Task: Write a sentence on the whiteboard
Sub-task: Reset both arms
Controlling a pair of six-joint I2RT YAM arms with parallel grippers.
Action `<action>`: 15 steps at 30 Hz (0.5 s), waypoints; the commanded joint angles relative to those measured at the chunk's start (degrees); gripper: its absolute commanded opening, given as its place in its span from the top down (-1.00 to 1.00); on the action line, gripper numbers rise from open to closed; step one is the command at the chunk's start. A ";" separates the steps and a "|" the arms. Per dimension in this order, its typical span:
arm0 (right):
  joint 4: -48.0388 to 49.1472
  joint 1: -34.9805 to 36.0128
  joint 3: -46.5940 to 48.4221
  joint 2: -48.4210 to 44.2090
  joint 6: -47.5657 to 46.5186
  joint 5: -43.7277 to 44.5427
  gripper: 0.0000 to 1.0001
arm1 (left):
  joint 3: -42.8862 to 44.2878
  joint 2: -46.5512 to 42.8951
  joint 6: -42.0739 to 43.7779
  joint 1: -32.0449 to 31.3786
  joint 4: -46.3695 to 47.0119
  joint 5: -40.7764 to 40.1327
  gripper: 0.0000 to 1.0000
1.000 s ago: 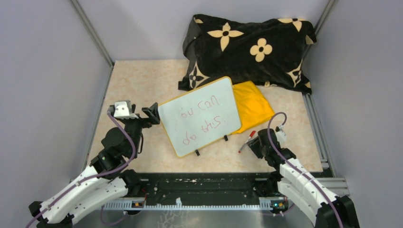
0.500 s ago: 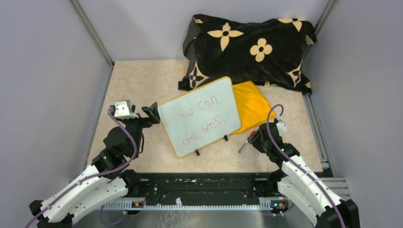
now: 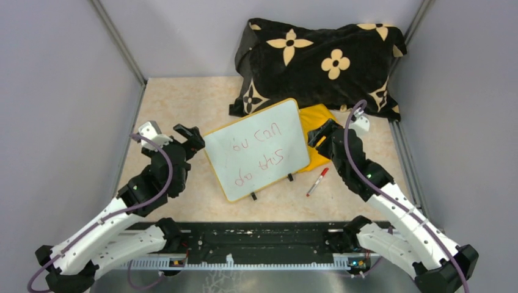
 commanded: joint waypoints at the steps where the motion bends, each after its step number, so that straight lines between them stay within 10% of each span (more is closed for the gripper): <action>1: 5.48 1.04 5.26 1.74 1.91 7.41 -0.49 | 4.49 2.11 -18.18 0.14 -16.52 1.70 -0.97; 3: 9.07 1.05 4.08 0.38 2.65 7.62 -0.95 | 6.34 3.80 -22.37 0.14 -21.13 4.10 -0.97; 8: 14.73 0.98 1.96 -1.64 -1.13 6.53 -0.97 | 12.37 7.74 -28.31 0.14 -31.93 8.48 -0.97; 15: 11.49 1.10 7.78 2.31 -8.47 3.41 -0.97 | 19.10 12.29 -11.77 0.14 -26.59 11.37 -0.96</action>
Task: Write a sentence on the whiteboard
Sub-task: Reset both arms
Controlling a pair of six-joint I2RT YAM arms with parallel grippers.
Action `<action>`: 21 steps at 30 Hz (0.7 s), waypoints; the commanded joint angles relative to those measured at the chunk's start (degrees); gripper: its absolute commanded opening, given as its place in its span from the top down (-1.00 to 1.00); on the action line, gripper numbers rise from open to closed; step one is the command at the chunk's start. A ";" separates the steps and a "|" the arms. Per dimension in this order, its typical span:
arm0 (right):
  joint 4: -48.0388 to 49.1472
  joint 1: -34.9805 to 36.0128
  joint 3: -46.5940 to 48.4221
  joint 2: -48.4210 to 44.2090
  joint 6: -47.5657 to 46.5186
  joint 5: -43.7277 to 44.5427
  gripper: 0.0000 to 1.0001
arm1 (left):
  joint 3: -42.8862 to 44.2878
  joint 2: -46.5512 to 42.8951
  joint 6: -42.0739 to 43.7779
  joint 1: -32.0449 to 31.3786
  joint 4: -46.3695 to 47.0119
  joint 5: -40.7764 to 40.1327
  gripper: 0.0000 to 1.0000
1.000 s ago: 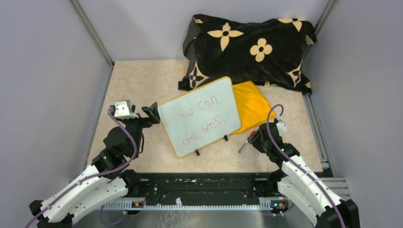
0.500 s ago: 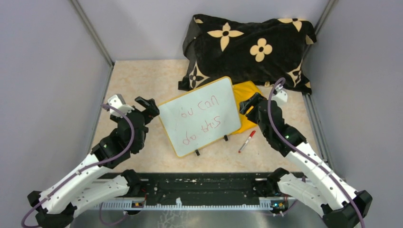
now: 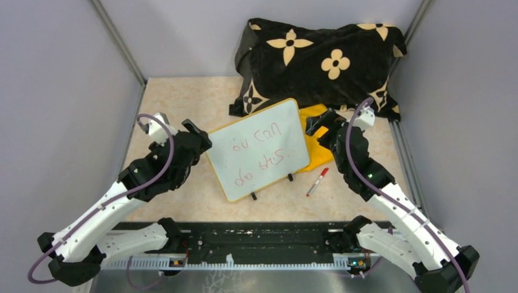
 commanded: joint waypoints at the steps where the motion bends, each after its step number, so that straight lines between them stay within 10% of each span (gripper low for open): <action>1: -0.13 0.43 6.91 2.93 -5.91 -1.25 -0.97 | 5.57 2.75 13.02 0.13 2.17 2.71 -0.97; 10: 1.67 0.68 11.89 3.58 -20.53 2.64 -0.97 | 1.10 -1.39 44.25 0.13 31.86 11.86 -0.97; 17: 9.13 16.67 20.01 9.29 -47.89 33.34 -0.97 | 4.74 -0.46 57.79 0.14 42.29 19.89 -0.97; 21: 15.37 19.92 23.82 12.07 -55.87 36.74 -0.97 | 8.02 1.65 60.33 0.14 46.78 16.74 -0.97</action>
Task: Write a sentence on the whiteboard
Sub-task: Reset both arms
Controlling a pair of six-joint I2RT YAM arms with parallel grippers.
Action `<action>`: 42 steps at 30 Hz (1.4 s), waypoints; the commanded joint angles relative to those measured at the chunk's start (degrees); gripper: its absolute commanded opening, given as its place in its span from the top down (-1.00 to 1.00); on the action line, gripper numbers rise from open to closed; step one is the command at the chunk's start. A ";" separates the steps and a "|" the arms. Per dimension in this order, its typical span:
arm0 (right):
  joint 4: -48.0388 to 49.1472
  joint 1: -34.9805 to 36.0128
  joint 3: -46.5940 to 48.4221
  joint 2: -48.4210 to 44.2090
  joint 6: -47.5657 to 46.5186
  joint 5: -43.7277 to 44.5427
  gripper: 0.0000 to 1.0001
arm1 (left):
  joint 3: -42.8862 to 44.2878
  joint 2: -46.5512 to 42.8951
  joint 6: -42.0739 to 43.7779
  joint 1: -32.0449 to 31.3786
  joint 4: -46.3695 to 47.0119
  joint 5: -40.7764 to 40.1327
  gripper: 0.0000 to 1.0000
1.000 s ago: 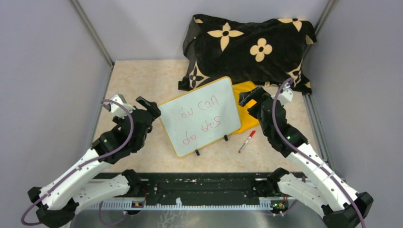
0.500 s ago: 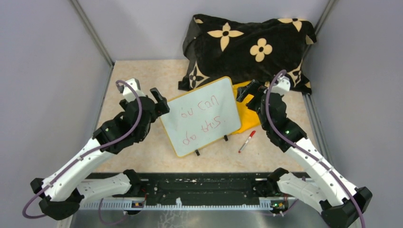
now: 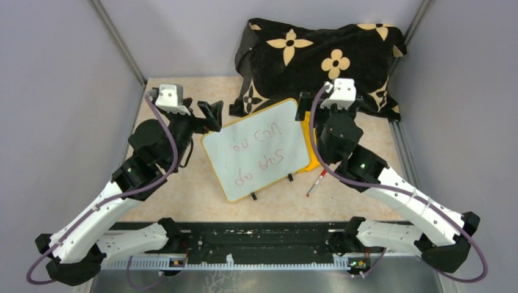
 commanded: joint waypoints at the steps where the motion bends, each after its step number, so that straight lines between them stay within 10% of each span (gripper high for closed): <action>1: 9.26 2.04 5.41 2.31 -13.88 9.24 -0.97 | 3.90 1.38 8.06 0.14 10.45 -0.54 -0.97; 6: 14.12 1.77 -0.66 -2.28 -6.32 -6.08 -0.97 | 4.88 1.73 9.75 0.12 15.48 -2.61 -0.97; 13: 21.85 1.30 -11.75 -7.15 -6.10 -4.33 -0.97 | -1.30 2.33 10.36 0.14 19.39 -6.59 -0.97; 25: 12.32 -5.17 -18.72 -14.43 0.16 -16.69 -0.97 | -13.06 -0.91 11.68 0.10 24.49 0.99 -0.97; 42: 19.77 -5.21 -29.34 -19.78 -2.32 -10.07 -0.96 | -15.80 -0.70 13.40 0.14 25.72 1.41 -0.97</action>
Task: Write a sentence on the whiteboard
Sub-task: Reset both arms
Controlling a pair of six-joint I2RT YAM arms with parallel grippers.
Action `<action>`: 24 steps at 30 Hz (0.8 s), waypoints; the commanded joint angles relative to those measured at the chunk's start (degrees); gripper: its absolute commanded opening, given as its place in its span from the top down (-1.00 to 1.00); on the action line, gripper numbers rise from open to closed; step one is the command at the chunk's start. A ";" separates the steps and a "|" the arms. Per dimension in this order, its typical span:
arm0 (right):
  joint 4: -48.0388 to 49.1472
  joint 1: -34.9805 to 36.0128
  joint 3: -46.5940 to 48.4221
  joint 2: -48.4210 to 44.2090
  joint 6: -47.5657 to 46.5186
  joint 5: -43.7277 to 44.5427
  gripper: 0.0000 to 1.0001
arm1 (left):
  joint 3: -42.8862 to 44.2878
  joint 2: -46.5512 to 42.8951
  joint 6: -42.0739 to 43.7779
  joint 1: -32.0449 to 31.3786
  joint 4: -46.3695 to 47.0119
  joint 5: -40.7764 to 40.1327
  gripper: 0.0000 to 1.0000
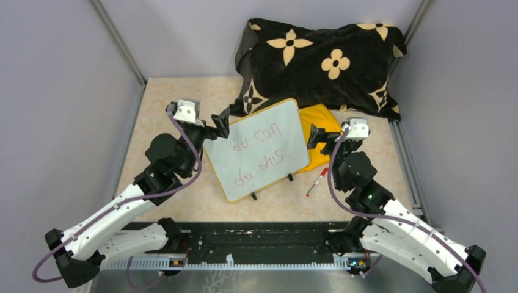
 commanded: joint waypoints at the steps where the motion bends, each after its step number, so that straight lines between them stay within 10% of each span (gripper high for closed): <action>1: 4.29 -0.20 0.06 -1.11 -1.27 0.37 -0.96 | -0.73 0.00 0.66 0.12 2.61 0.05 -0.97; 24: 13.69 -0.32 -4.74 -3.94 4.29 4.18 -0.97 | -2.15 -1.45 0.47 0.14 3.13 5.73 -0.97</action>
